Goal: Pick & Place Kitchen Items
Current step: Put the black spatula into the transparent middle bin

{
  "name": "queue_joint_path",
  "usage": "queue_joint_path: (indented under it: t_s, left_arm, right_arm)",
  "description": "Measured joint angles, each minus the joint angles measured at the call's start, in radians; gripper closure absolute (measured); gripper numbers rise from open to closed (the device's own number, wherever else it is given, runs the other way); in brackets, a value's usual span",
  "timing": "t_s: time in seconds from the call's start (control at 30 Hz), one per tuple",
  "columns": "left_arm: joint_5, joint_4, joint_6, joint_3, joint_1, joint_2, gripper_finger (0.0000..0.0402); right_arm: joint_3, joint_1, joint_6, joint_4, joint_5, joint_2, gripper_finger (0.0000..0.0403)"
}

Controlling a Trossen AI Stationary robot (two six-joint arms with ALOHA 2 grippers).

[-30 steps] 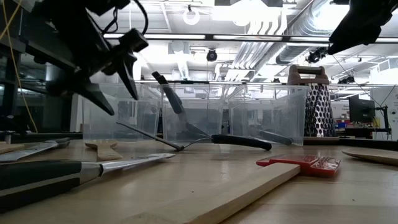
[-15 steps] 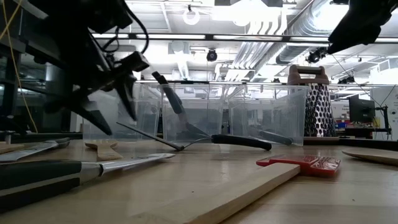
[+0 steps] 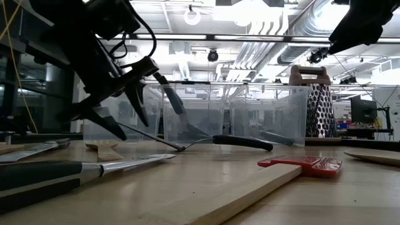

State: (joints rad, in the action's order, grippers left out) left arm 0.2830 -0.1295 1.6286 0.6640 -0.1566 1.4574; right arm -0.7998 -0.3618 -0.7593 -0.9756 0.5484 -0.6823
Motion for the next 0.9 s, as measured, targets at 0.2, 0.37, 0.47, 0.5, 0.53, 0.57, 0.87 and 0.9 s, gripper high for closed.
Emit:
queue_joint_path:
  t_s: [0.2,0.37,0.47,0.5,0.53,0.57,0.87,0.9]
  left_arm:
    - [0.000,-0.004,0.000,0.000,0.000,0.000,0.0255]
    - [0.000,-0.003,0.000,0.000,0.000,0.000,0.0314]
    - [0.001,0.004,-0.004,0.001,0.000,-0.002,0.0341]
    - [0.002,0.006,-0.005,0.002,0.000,-0.002,0.0349]
    - [0.003,0.007,-0.007,0.003,0.000,-0.002,0.0355]
    - [0.002,0.007,-0.009,0.003,0.000,-0.003,0.0361]
    - [0.003,0.020,-0.080,0.004,-0.002,-0.003,0.0397]
    - [0.003,0.024,-0.088,0.004,-0.002,-0.003,0.0398]
  right_arm:
    - [0.000,0.000,0.000,0.000,0.000,0.000,0.0151]
    - [0.000,0.000,0.000,0.000,0.000,0.000,0.0151]
    - [0.000,0.000,0.000,0.000,0.000,0.000,0.0151]
    - [0.000,0.000,0.000,0.000,0.000,0.000,0.0151]
    - [0.000,0.000,0.000,0.000,0.000,0.000,0.0151]
    - [0.000,0.000,0.000,0.000,0.000,0.000,0.0151]
    - [0.000,0.000,0.000,-0.001,0.000,0.000,0.0151]
    - [0.000,0.000,0.000,0.000,0.000,0.000,0.0151]
